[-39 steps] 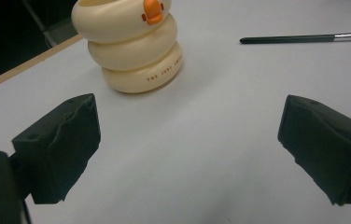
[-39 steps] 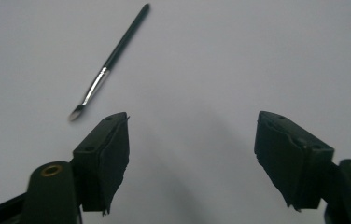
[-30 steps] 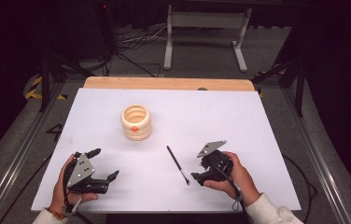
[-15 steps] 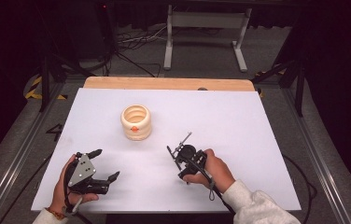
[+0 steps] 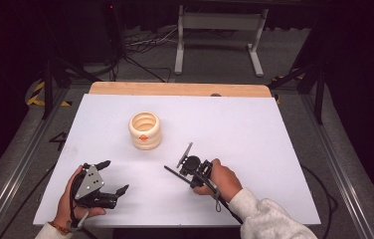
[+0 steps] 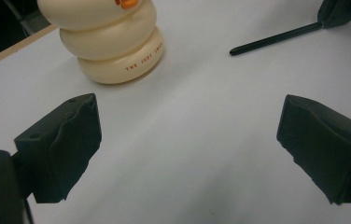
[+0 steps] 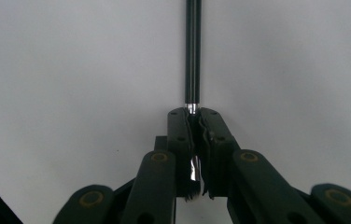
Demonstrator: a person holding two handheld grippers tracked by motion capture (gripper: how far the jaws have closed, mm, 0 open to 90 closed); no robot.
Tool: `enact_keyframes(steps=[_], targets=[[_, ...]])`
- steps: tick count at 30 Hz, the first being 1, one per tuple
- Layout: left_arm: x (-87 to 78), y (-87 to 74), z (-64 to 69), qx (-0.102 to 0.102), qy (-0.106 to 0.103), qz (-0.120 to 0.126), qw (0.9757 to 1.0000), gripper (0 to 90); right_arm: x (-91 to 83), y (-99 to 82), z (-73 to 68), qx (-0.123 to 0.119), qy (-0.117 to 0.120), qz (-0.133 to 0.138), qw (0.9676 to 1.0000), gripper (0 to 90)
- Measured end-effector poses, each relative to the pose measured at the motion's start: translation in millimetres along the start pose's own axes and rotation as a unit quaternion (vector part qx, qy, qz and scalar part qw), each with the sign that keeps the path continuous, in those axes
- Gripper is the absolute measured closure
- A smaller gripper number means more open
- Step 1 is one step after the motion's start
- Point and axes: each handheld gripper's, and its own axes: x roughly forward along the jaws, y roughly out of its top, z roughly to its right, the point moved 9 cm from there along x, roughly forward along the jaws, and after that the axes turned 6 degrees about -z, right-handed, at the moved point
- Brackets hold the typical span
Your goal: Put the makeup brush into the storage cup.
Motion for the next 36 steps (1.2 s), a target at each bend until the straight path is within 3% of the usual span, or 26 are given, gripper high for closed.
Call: enact_keyframes(steps=[6, 11, 12, 13, 14, 18, 19, 20, 21, 23, 24, 27, 29, 33, 35, 36], targets=[[4.3, 2.5, 4.1, 0.021, 0.008, -0.008, 0.9997, 7.9, -0.5, -0.6, 1.3, -0.004, 0.008, 0.009, 0.9999, 84.4], [10.3, 10.6, 8.7, 0.04, 0.015, -0.006, 0.9991, 7.9, -2.3, -1.9, 5.7, 0.005, 0.039, 0.025, 0.9989, 84.4], [14.4, 15.3, 10.6, 0.056, 0.028, -0.007, 0.998, 7.9, -3.5, -2.7, 8.0, 0.009, 0.041, 0.026, 0.9988, 84.4], [14.4, 15.3, 10.6, 0.056, 0.028, -0.007, 0.998, 7.9, -3.5, -2.7, 8.0, 0.009, 0.041, 0.026, 0.9988, 84.4], [17.8, 19.2, 14.4, 0.071, 0.023, -0.004, 0.9972, 7.9, -4.2, -2.7, 8.7, 0.011, 0.043, 0.028, 0.9986, 84.4], [35.6, 27.2, 26.5, 0.134, 0.019, -0.021, 0.9906, 9.4, -12.1, -1.4, 10.4, 0.013, 0.057, 0.042, 0.9974, 84.4], [40.5, 29.0, 29.4, 0.156, 0.027, -0.027, 0.9871, 11.0, -13.9, -1.1, 10.8, 0.013, 0.06, 0.044, 0.9972, 84.4], [49.0, 33.8, 36.8, 0.193, 0.029, -0.032, 0.9803, 13.0, -17.8, 0.2, 12.0, 0.014, 0.062, 0.048, 0.9968, 84.4], [49.0, 33.8, 36.8, 0.193, 0.029, -0.032, 0.9803, 13.9, -17.8, 0.2, 12.0, 0.014, 0.062, 0.048, 0.9968, 84.4], [60.6, 40.8, 45.3, 0.225, 0.032, -0.035, 0.9731, 14.0, -20.4, 0.8, 11.3, 0.009, 0.067, 0.047, 0.9966, 84.4], [60.6, 40.8, 45.3, 0.225, 0.032, -0.035, 0.9731, 14.0, -20.4, 0.8, 11.3, 0.009, 0.067, 0.047, 0.9966, 84.4], [69.1, 47.0, 50.6, 0.248, 0.035, -0.034, 0.9675, 14.4, -24.3, 2.6, 9.5, 0.005, 0.067, 0.047, 0.9966, 84.4], [73.1, 50.4, 52.0, 0.255, 0.046, -0.03, 0.9653, 15.1, -26.0, 4.5, 7.1, -0.001, 0.071, 0.05, 0.9962, 84.4], [82.1, 56.5, 53.2, 0.274, 0.047, -0.027, 0.9601, 15.5, -29.3, 7.2, 3.7, -0.008, 0.071, 0.05, 0.9962, 84.4], [85.7, 58.5, 52.1, 0.279, 0.051, -0.027, 0.9586, 15.7, -30.7, 8.5, 3.8, -0.009, 0.068, 0.051, 0.9963, 84.4], [88.3, 58.9, 51.9, 0.275, 0.054, -0.027, 0.9596, 15.8, -31.0, 8.9, 3.9, -0.009, 0.068, 0.051, 0.9964, 84.4]])
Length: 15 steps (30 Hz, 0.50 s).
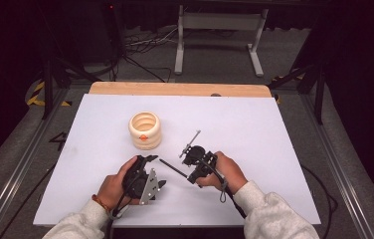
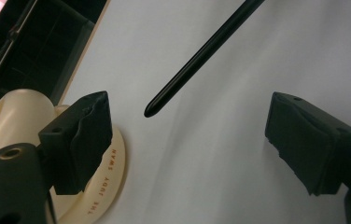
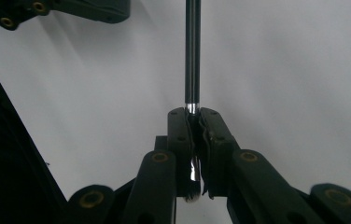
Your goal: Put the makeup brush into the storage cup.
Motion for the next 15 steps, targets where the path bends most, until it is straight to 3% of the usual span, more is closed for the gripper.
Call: enact_keyframes(steps=[5, 6, 9, 11, 12, 15], targets=[[10.7, 4.9, -4.8, 0.011, 0.01, 0.003, 0.9999, 16.7, -1.1, 2.8, 0.1, -0.006, 0.002, 0.0, 1.0, 84.4], [11.9, 4.9, -6.9, 0.029, 0.015, -0.006, 0.9995, 17.1, -1.6, 3.2, 0.2, -0.008, 0.0, -0.002, 1.0, 84.4], [13.8, 8.0, -7.2, 0.047, 0.026, -0.011, 0.9985, 19.7, -3.3, 5.7, -0.5, -0.011, 0.001, -0.003, 0.9999, 84.4], [13.6, 13.0, -8.6, 0.066, 0.038, -0.003, 0.9971, 22.8, -5.9, 8.3, -0.3, -0.011, 0.001, -0.001, 0.9999, 84.4], [13.8, 14.3, -6.1, 0.052, 0.038, 0.002, 0.998, 24.6, -5.8, 9.4, -0.6, -0.011, 0.001, 0.0, 0.9999, 84.4], [12.5, 19.4, -7.4, 0.082, 0.043, 0.005, 0.9957, 36.6, -5.2, 11.6, -0.6, -0.014, -0.001, -0.005, 0.9999, 84.4]])
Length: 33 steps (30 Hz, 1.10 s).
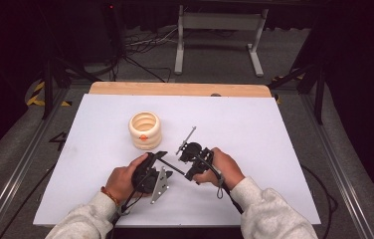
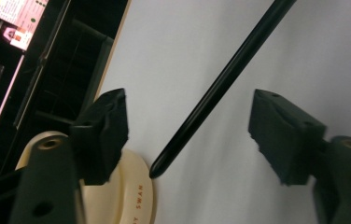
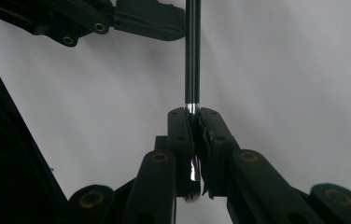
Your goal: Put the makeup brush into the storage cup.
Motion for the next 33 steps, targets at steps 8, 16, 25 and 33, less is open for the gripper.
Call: enact_keyframes(steps=[8, 16, 25, 33], targets=[[0.3, 7.8, 8.5, 0.063, 0.014, -0.009, 0.9979, 56.3, 7.4, 6.8, -0.5, 0.001, 0.002, -0.005, 1.0, 84.4], [2.3, 10.1, 15.4, 0.11, 0.022, -0.032, 0.9932, 74.3, 7.5, 10.2, 2.2, 0.008, 0.0, -0.006, 0.9999, 84.3], [6.8, 9.1, 24.7, 0.143, 0.017, -0.05, 0.9883, 82.5, 7.4, 12.7, 2.3, 0.005, -0.002, -0.005, 1.0, 84.4], [1.6, 7.6, 18.8, 0.133, 0.01, -0.062, 0.9891, 83.8, -0.2, 13.0, 2.7, -0.009, -0.007, 0.021, 0.9997, 72.2]])
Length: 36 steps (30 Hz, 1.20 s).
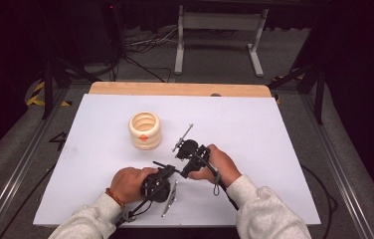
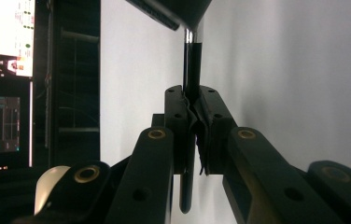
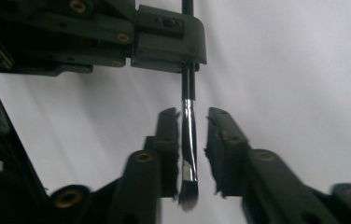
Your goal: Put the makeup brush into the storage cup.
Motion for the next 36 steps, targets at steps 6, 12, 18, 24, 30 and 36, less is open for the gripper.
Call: enact_keyframes(steps=[6, 12, 18, 24, 30, 36], targets=[[-0.3, -5.3, -0.9, -0.028, -0.014, 0.002, 0.9995, 83.9, -10.0, -0.2, 2.2, -0.03, -0.029, 0.048, 0.998, 52.5], [0.1, -14.9, -5.8, -0.044, -0.023, -0.007, 0.9987, 83.9, -30.0, -5.5, 8.4, -0.048, -0.075, 0.123, 0.9884, 37.4], [1.4, -24.5, -8.4, -0.08, -0.041, -0.012, 0.9959, 83.9, -51.3, -12.7, 10.8, -0.072, -0.131, 0.174, 0.9733, 33.4], [1.4, -32.7, -13.6, -0.105, -0.058, -0.009, 0.9927, 83.9, -55.1, -24.9, 15.9, -0.071, -0.149, 0.206, 0.9646, 29.0], [-1.4, -36.1, -21.4, -0.154, -0.074, 0.009, 0.9852, 83.9, -50.8, -37.2, 23.0, -0.072, -0.173, 0.224, 0.9564, 23.9], [-7.3, -37.0, -31.1, -0.231, -0.102, 0.055, 0.966, 83.9, -51.7, -52.2, 28.6, -0.061, -0.191, 0.25, 0.9474, 16.2]])
